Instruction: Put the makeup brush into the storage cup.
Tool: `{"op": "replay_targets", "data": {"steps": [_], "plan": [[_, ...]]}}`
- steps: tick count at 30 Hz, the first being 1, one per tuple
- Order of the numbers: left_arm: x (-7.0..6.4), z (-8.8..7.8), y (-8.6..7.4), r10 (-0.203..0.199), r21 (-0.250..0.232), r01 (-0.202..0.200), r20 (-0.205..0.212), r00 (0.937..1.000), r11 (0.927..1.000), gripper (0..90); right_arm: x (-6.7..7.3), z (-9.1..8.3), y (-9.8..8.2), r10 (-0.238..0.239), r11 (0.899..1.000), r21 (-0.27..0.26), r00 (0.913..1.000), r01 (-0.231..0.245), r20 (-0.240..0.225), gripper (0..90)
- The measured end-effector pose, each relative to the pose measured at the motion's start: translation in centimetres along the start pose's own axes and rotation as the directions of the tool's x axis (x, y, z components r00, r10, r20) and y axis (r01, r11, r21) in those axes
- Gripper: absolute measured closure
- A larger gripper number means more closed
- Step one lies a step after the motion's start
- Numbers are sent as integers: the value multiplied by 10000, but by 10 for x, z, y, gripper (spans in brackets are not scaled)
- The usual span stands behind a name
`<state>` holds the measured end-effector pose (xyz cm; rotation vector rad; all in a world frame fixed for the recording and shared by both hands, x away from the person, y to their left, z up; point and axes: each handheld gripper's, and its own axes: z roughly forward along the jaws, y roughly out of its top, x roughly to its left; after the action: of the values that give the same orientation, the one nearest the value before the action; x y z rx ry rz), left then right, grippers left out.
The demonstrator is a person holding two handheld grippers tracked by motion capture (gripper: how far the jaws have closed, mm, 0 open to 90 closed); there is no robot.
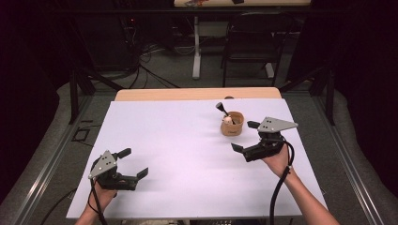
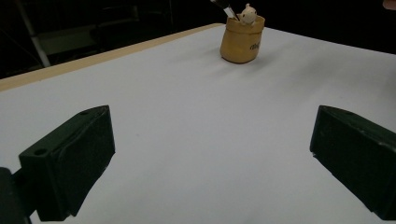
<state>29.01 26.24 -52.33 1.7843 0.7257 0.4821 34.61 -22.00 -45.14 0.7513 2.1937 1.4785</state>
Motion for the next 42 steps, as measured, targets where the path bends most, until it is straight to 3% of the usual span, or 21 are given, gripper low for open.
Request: {"op": "replay_targets", "data": {"steps": [14,20,25,36,42], "plan": [[0,1,0,13,-31,-13,25,10000,10000,1,23,-15,-23,-125,9997,-213,9999,127,52,0],[0,0,0,-12,-67,12,36,10000,10000,1,30,-17,-35,-53,9999,-100,10000,53,36,0],[0,0,0,-5,-54,6,47,10000,10000,1,37,-18,-46,-197,9994,296,9998,197,-13,0],[0,-1,1,22,-74,-21,100,9999,10000,1,43,-24,-64,91,9996,253,9991,-101,413,0],[0,-2,1,-3,-100,3,82,10000,9999,1,47,-21,-67,-80,9992,400,9984,57,563,0]]}}
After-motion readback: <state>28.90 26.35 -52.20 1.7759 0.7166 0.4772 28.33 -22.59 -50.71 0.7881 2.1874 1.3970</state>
